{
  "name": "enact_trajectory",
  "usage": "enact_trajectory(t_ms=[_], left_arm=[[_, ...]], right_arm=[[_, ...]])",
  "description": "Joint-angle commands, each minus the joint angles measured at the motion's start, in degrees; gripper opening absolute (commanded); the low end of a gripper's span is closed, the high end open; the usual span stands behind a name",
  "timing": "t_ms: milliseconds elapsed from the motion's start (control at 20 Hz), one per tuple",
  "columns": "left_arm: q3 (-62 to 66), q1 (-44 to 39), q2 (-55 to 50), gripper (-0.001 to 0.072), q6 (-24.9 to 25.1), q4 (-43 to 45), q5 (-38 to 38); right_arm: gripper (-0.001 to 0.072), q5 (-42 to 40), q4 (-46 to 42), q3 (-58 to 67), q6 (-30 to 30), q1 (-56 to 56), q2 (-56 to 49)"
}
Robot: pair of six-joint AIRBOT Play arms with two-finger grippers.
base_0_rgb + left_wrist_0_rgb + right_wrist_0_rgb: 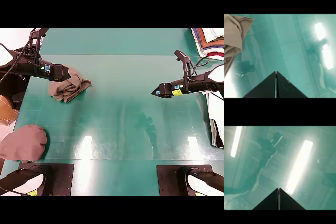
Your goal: Fold the shirts.
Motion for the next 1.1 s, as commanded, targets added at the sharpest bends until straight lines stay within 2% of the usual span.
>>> enact_trajectory(t_ms=[0, 150, 250, 300, 350, 400, 550, 700, 900, 1050], left_arm=[[0.0, 0.0, 0.1, 0.0026, 0.0, -1.2, 3.8], [0.0, 0.0, 0.1, 0.0027, 0.1, -4.7, 11.3], [0.0, 0.0, 0.1, 0.0028, 0.1, -3.8, 18.0], [0.0, 0.0, 0.0, 0.0174, 0.1, -2.5, 20.1], [0.0, 0.0, -0.2, 0.0556, 0.0, -0.1, 21.7], [0.0, 0.0, -0.9, 0.0645, -0.7, 2.5, 22.3], [-0.1, 2.3, -7.0, 0.0645, -8.7, 12.4, 21.6], [-0.1, 7.0, -15.5, 0.0646, -14.4, 11.7, 21.7], [-0.1, 8.8, -23.1, 0.0645, -15.0, 7.7, 23.9], [0.1, 8.6, -23.9, 0.0635, -15.0, 7.6, 26.8]], right_arm=[[0.0016, 0.0, 0.1, 0.0, 0.0, 0.0, 0.0], [0.0016, -0.9, 0.1, 0.0, 0.0, 0.0, 0.0], [0.0016, -2.6, 0.1, 0.0, 0.0, 0.0, 0.0], [0.0016, -2.5, 0.0, 0.0, 0.0, 0.0, 0.0], [0.0015, -1.9, 0.1, 0.0, 0.0, 0.0, 0.0], [0.0015, -1.3, 0.4, 0.0, 0.0, 0.0, 0.0], [0.0015, -1.5, 0.5, 0.0, 0.0, 0.0, 0.0], [0.0015, -1.3, 0.5, 0.0, 0.0, 0.0, 0.0], [0.0016, -1.4, 0.5, 0.0, 0.0, 0.0, 0.0], [0.0015, -1.4, 0.5, 0.0, 0.0, 0.0, 0.0]])
